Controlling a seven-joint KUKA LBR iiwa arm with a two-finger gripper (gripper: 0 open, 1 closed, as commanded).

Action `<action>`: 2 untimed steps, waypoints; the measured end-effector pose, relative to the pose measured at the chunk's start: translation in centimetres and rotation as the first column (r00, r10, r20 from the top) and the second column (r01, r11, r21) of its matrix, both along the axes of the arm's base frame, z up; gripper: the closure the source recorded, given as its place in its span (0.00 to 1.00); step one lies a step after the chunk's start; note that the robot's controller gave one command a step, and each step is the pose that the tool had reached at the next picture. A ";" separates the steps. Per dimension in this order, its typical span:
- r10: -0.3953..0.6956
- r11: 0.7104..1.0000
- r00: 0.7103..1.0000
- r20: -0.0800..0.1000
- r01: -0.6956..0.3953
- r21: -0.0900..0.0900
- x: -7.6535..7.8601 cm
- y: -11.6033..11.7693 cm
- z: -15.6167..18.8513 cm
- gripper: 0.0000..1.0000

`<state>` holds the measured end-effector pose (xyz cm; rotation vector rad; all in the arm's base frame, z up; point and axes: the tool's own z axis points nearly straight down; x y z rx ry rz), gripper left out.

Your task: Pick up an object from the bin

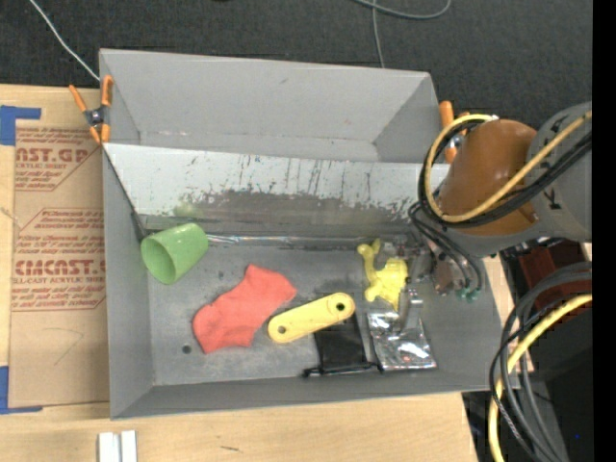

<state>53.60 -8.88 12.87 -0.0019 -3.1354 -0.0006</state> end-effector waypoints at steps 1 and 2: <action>0.002 1.000 1.000 0.007 -0.002 -0.001 0.2 0.0 0.5 0.00; -0.124 0.992 0.992 0.002 0.124 0.001 -2.9 1.6 -5.2 0.00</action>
Offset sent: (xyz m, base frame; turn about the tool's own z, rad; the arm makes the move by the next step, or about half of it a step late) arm -0.0337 0.0166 -0.0587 0.1400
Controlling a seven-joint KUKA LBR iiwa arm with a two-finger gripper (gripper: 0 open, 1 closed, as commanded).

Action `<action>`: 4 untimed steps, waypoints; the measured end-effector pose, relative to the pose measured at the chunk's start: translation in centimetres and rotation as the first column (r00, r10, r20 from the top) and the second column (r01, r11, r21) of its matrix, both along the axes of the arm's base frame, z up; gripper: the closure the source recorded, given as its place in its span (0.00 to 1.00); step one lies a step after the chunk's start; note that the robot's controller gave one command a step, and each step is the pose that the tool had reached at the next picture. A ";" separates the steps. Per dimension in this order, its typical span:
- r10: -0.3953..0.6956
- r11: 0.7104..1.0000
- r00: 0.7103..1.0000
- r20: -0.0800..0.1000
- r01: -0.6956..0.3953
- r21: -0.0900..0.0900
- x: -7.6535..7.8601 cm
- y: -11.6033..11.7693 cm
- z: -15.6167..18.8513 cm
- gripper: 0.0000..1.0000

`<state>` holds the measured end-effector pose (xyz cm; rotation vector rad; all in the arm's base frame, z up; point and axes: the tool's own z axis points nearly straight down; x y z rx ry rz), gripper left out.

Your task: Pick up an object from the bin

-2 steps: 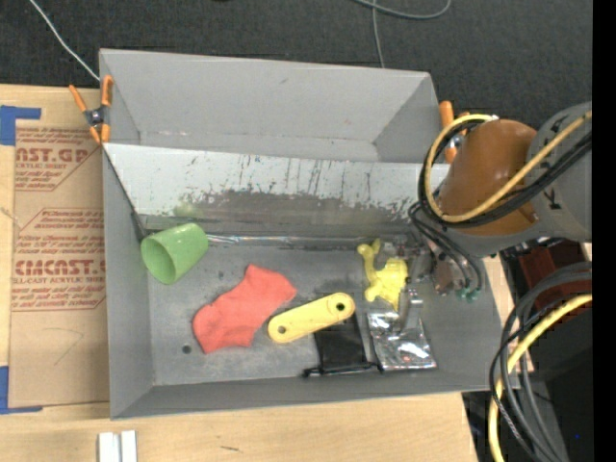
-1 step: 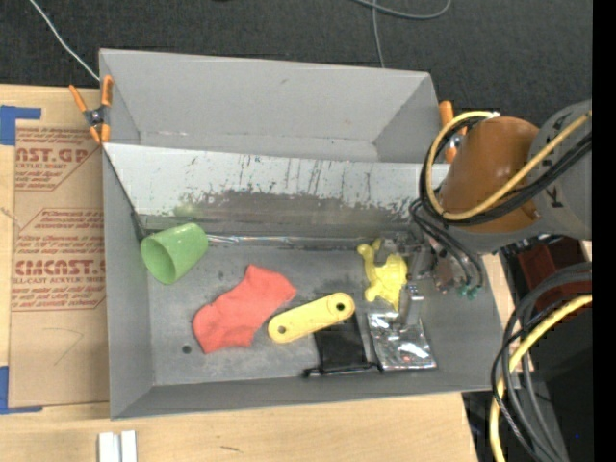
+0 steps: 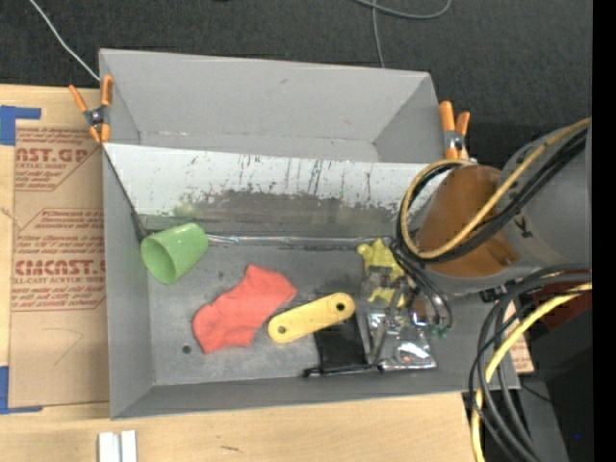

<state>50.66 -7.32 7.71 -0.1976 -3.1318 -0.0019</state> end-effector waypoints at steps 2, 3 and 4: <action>-0.099 0.995 0.995 0.006 0.099 0.001 -2.3 5.4 -0.7 0.00; -0.263 0.965 0.965 0.005 0.263 0.000 1.3 6.9 -0.2 1.00; -0.263 0.965 0.965 0.006 0.263 -0.001 1.3 6.9 -0.2 1.00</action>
Offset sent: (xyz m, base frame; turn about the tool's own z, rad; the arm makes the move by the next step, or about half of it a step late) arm -0.0242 0.0529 -0.0071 0.0994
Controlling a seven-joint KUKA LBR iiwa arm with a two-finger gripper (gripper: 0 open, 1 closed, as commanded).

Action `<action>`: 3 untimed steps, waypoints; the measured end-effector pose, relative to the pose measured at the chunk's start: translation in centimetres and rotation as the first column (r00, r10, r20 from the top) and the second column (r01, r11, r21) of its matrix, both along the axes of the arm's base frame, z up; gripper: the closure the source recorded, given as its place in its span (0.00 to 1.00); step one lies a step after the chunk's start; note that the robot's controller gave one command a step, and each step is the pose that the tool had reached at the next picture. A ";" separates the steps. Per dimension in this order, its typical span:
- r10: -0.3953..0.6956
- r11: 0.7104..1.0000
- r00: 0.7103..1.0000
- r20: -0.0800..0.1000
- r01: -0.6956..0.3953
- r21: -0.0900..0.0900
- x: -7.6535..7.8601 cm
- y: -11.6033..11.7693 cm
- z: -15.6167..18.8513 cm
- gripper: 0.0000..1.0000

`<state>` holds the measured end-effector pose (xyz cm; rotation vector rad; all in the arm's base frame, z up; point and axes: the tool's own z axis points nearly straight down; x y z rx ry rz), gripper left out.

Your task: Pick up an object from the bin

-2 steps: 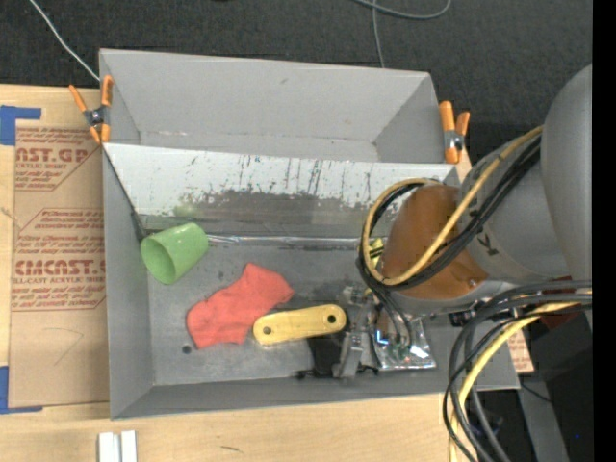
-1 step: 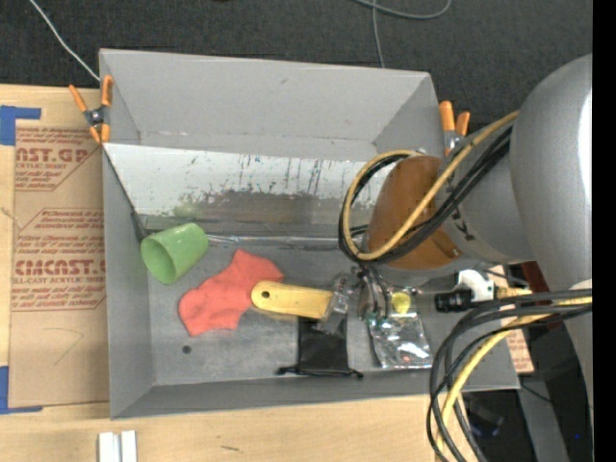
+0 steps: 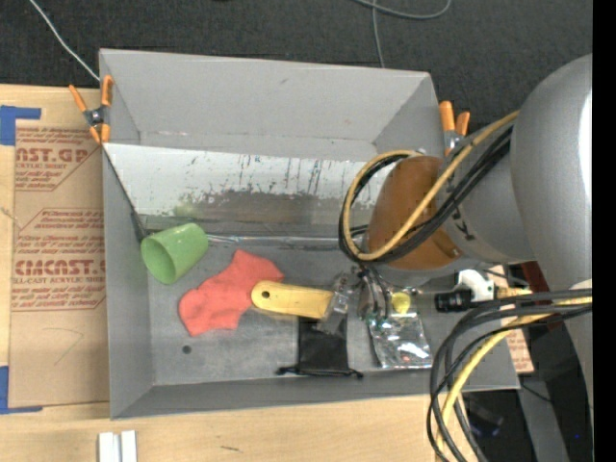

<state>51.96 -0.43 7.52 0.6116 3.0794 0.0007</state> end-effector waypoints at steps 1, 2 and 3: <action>-0.050 0.999 0.999 0.004 0.050 0.001 -0.8 -1.0 4.8 1.00; 0.002 1.000 1.000 -0.004 -0.002 0.000 -0.9 0.9 12.8 1.00; 0.025 1.000 1.000 0.008 -0.025 0.000 0.2 -0.3 6.6 0.00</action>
Offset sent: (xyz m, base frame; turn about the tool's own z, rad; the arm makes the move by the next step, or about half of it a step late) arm -0.0086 0.0138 0.1466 -0.0120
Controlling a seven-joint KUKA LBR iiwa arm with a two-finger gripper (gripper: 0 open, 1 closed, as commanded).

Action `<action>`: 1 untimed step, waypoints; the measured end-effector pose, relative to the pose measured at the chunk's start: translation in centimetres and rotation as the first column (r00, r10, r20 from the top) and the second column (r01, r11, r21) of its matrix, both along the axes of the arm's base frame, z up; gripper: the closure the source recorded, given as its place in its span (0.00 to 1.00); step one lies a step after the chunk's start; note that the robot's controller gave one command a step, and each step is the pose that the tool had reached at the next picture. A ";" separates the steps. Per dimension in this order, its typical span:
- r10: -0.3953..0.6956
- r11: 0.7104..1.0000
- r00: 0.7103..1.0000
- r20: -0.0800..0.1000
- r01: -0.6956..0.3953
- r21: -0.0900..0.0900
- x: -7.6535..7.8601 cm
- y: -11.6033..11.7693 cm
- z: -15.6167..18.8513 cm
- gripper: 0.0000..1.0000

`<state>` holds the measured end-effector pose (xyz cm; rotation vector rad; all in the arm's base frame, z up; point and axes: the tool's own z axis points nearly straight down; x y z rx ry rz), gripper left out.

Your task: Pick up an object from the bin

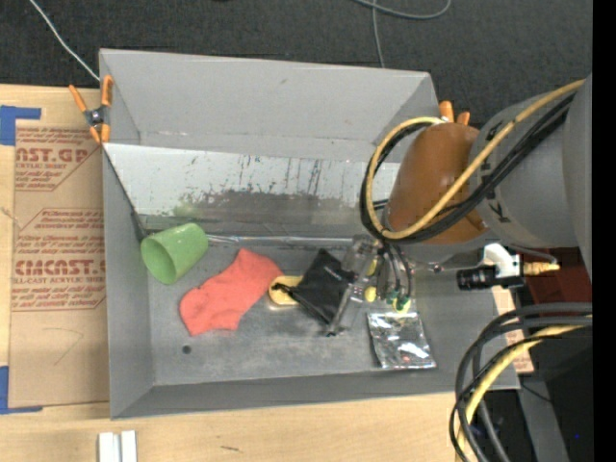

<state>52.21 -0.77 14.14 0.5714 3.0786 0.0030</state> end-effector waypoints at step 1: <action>0.006 1.000 1.000 -0.005 -0.006 0.000 0.2 -0.6 -3.2 0.00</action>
Offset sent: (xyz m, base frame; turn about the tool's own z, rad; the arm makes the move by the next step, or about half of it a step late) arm 0.0128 0.0248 -0.0446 0.2125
